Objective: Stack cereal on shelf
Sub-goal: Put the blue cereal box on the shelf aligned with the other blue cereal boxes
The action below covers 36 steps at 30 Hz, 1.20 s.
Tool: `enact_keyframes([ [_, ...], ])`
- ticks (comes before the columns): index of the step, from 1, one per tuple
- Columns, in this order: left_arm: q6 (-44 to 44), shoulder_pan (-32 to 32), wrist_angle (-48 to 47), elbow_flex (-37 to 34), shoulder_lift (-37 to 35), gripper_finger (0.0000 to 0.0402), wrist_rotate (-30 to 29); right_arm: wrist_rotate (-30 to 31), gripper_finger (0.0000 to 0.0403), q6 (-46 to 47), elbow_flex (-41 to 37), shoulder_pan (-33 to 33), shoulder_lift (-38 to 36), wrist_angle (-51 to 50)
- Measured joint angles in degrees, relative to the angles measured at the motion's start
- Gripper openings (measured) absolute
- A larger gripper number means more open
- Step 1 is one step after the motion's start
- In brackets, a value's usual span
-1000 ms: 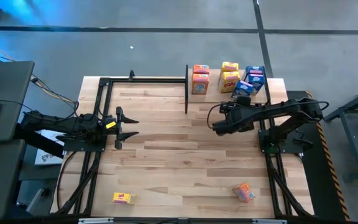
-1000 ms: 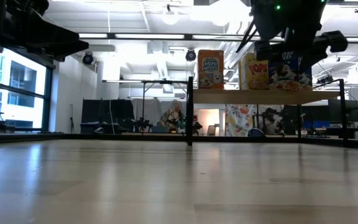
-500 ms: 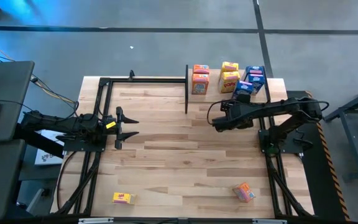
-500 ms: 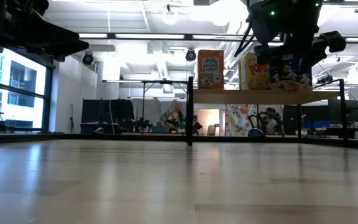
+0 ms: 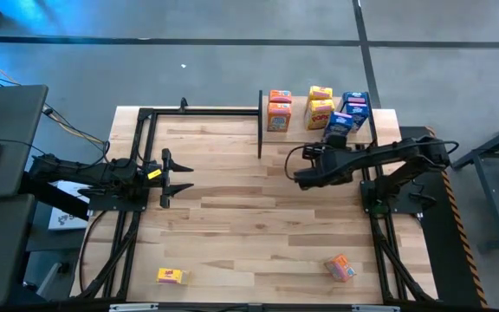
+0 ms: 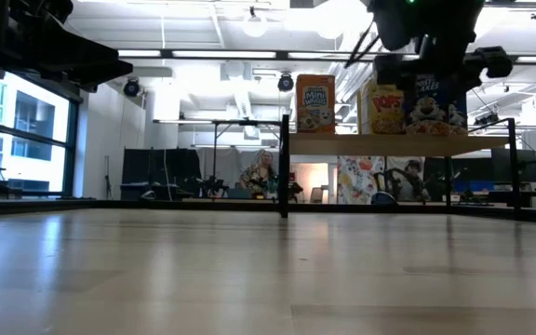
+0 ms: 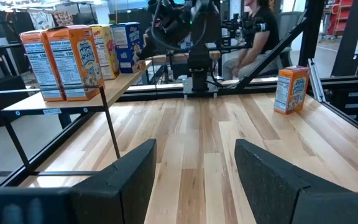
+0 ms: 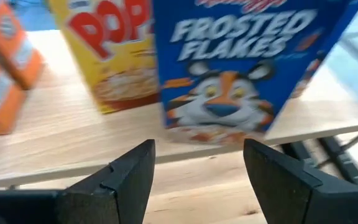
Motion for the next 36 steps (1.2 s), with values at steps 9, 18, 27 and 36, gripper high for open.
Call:
enact_keyframes([
  [9, 0.0, 0.0, 0.0, 0.0, 0.0, 0.0207, 0.0, 1.6, 0.0238, -11.0, 0.1, -0.2, 0.0, 16.8],
  [18, 0.0, 0.0, 0.0, 0.0, 0.0, 0.0207, 0.0, 2.0, 0.0238, -31.8, 12.4, -0.3, 0.0, 14.1],
  [27, 0.0, 0.0, 0.0, 0.0, 0.0, 0.0207, 0.0, -6.7, 0.0238, -61.7, 29.9, -3.9, 0.0, 4.0],
  [36, 0.0, 0.0, 0.0, 0.0, 0.0, 0.0207, 0.0, -23.4, 0.0238, -86.1, 41.9, -11.7, 0.0, -3.6],
])
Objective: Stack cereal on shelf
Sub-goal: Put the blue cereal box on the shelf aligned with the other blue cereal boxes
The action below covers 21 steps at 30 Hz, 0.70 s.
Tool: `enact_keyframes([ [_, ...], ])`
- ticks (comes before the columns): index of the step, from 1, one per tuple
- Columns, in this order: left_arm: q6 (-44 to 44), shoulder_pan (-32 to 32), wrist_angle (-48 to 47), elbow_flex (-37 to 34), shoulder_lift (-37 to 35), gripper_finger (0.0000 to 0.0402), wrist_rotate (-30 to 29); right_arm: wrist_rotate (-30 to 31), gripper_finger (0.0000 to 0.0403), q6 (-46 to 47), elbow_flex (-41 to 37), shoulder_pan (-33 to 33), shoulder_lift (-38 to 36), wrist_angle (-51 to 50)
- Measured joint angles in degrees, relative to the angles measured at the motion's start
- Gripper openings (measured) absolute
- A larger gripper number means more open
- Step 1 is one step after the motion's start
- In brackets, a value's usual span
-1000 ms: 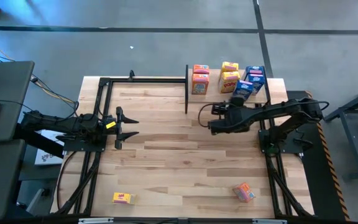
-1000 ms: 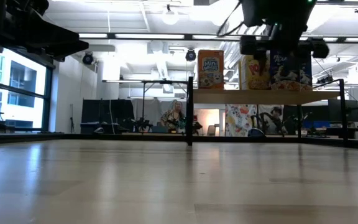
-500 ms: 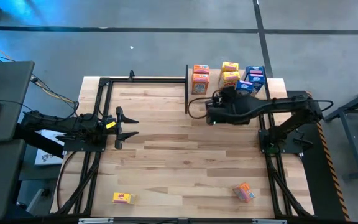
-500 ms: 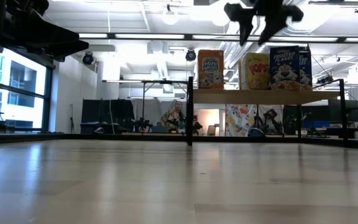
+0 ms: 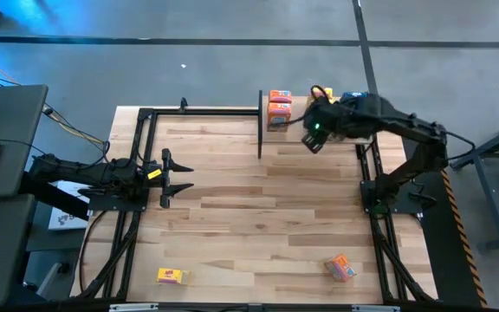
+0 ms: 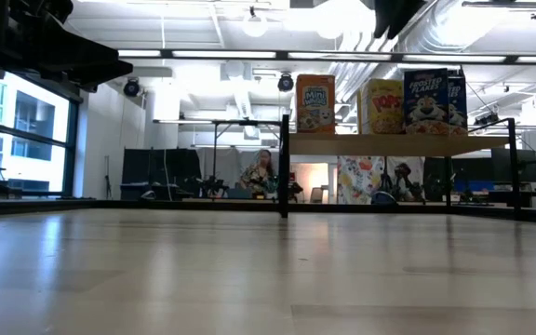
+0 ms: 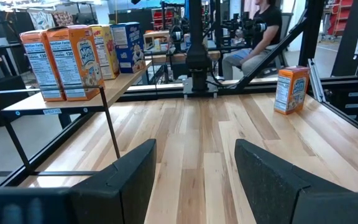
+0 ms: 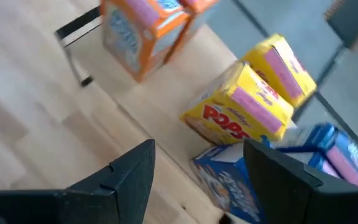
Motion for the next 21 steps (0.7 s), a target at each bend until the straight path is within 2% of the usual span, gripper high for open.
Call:
enact_keyframes([
  [4, 0.0, 0.0, 0.0, 0.0, 0.0, 0.0207, 0.0, -8.1, 0.0238, -11.3, 2.6, -4.6, 0.0, 0.2],
  [10, 0.0, 0.0, 0.0, 0.0, 0.0, 0.0207, 0.0, -18.0, 0.0238, -19.4, 3.1, -11.7, -0.1, 0.1],
  [21, 0.0, 0.0, 0.0, 0.0, 0.0, 0.0207, 0.0, -20.6, 0.0243, -28.9, 3.1, -19.2, -0.1, 0.1],
])
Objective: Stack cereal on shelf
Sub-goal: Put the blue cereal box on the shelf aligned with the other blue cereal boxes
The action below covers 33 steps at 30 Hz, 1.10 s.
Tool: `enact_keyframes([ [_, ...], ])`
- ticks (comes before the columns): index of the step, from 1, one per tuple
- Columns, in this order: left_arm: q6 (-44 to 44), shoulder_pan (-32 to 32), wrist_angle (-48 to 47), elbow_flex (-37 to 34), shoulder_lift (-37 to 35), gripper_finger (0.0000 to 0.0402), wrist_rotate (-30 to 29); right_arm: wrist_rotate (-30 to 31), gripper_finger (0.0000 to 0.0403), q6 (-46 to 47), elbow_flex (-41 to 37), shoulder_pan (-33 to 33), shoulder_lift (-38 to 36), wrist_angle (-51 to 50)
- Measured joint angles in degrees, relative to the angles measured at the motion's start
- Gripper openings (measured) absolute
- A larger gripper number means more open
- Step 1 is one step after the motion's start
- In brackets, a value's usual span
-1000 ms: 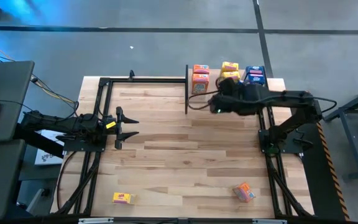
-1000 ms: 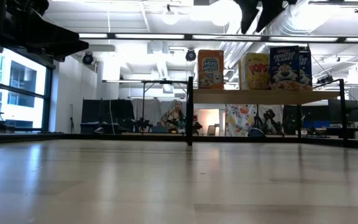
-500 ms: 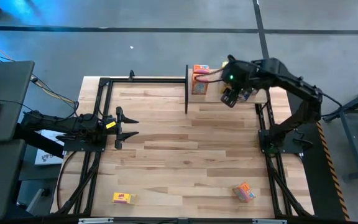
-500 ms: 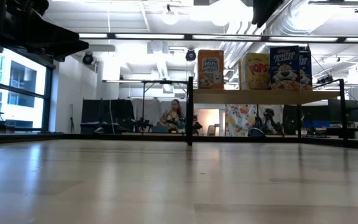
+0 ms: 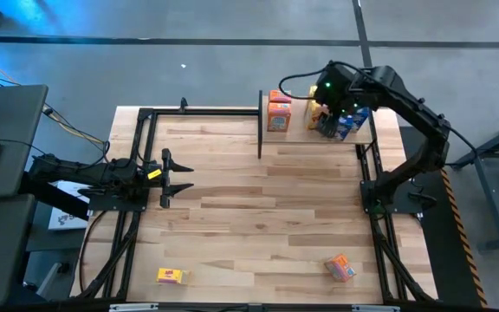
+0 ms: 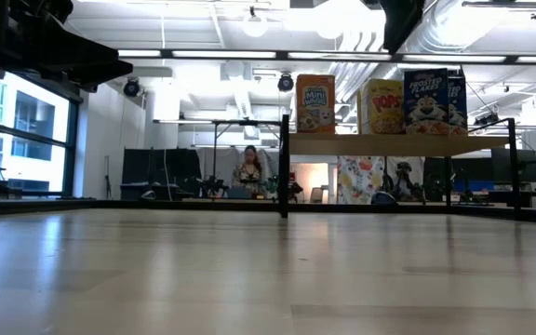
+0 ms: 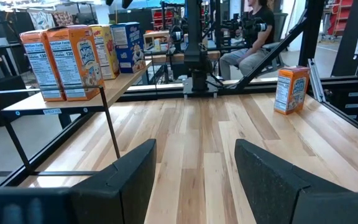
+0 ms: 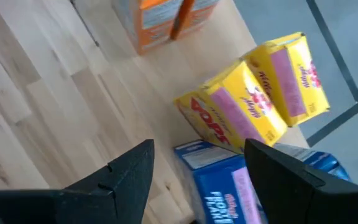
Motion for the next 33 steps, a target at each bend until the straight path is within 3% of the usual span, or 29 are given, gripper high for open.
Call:
enact_keyframes([
  [11, 0.0, 0.0, 0.0, 0.0, 0.0, 0.0207, 0.0, 0.6, 0.0278, -3.4, -0.4, -2.5, -5.2, 0.2],
  [17, 0.0, 0.0, 0.0, 0.0, 0.0, 0.0207, 0.0, 0.7, 0.0278, -3.5, -11.7, -3.0, -11.7, -0.2],
  [22, 0.0, 0.0, 0.0, 0.0, 0.0, 0.0207, 0.0, 0.9, 0.0278, -4.5, -14.9, -3.0, -15.3, 0.0],
  [33, 0.0, 0.0, 0.0, 0.0, 0.0, 0.0207, 0.0, 1.1, 0.0278, -13.6, -17.0, -3.3, -14.5, 1.1],
])
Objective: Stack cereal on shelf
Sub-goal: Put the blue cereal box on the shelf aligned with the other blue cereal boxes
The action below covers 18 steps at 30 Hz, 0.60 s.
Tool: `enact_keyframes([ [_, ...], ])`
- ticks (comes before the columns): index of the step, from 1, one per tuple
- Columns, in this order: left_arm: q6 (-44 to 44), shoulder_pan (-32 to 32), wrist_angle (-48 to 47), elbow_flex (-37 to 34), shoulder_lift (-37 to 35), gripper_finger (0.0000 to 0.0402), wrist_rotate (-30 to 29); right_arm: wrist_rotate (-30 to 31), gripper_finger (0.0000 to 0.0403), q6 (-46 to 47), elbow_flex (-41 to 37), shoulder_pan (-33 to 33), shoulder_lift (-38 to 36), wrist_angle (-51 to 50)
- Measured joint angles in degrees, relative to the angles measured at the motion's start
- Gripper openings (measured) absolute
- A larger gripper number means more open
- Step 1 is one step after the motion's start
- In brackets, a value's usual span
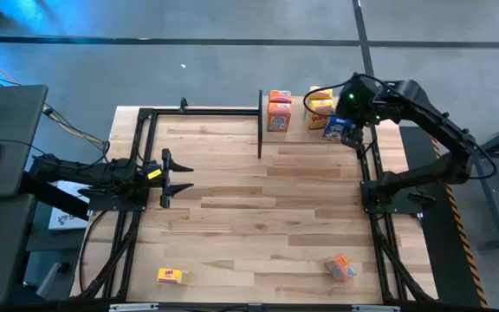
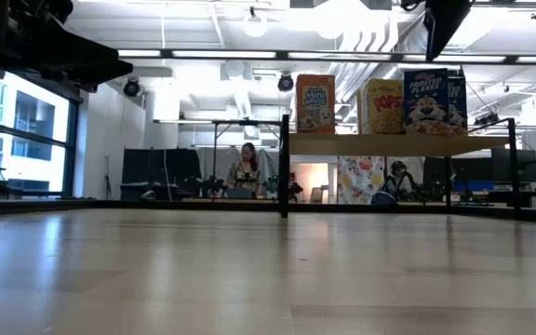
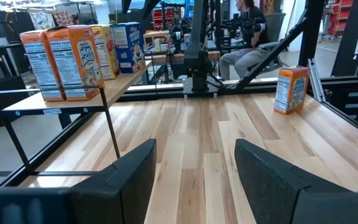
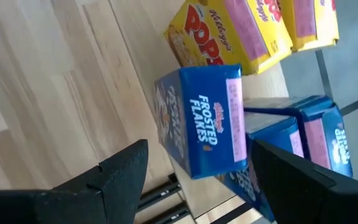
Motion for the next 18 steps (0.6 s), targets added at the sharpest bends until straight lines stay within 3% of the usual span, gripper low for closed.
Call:
enact_keyframes([
  [10, 0.0, 0.0, 0.0, 0.0, 0.0, 0.0207, 0.0, -0.9, 0.0279, -6.0, 0.0, -1.0, 1.2, 3.1],
  [18, 0.0, 0.0, 0.0, 0.0, 0.0, 0.0207, 0.0, -0.1, 0.032, -6.0, 0.0, -1.0, 3.4, 3.1],
])
